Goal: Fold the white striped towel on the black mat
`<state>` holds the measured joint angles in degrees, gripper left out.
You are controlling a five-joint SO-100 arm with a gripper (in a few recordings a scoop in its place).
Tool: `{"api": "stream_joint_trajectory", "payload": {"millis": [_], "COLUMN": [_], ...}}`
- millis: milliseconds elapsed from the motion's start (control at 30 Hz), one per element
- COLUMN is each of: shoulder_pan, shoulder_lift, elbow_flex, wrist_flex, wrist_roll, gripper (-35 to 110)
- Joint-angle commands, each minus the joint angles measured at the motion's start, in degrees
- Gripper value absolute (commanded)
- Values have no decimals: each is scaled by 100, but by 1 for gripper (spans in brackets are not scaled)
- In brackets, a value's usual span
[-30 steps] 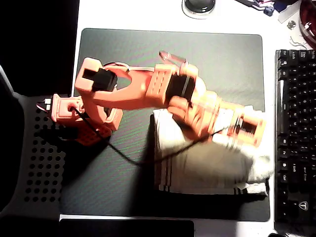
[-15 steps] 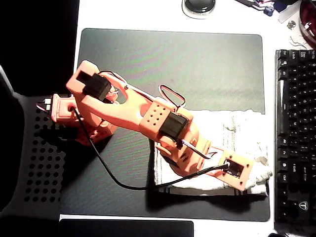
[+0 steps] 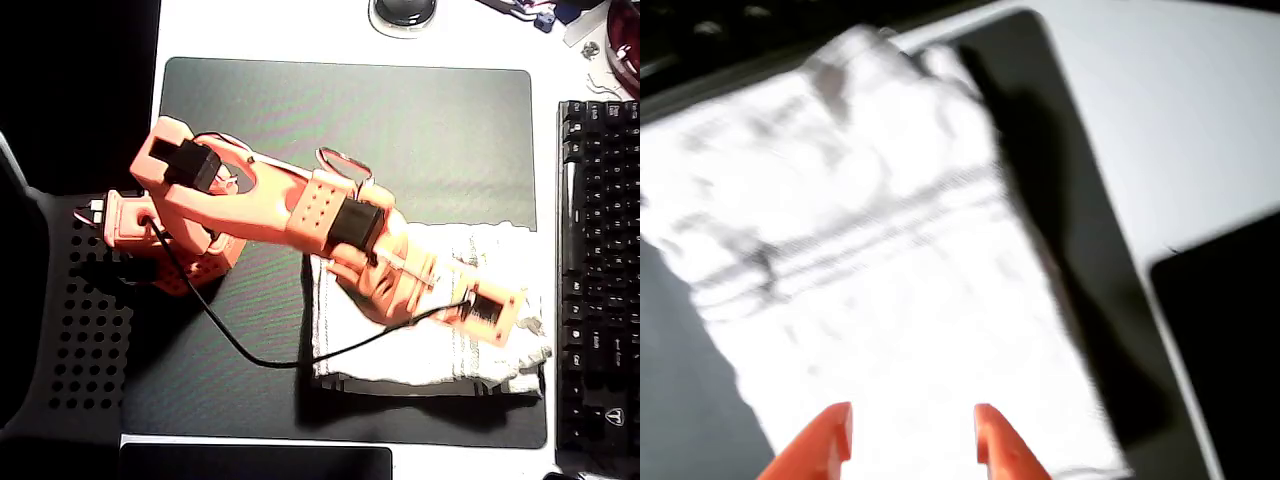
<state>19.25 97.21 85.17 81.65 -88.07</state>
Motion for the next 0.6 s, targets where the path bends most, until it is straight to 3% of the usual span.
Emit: {"api": "stream_joint_trajectory", "payload": {"millis": [0,567], "shoulder_pan": [-255,-1362], "shoulder_lift": [35,-1213], "elbow_flex": [-53,404], "wrist_flex": [-185,-888], "wrist_roll": [202,879], "gripper": [17,21]}}
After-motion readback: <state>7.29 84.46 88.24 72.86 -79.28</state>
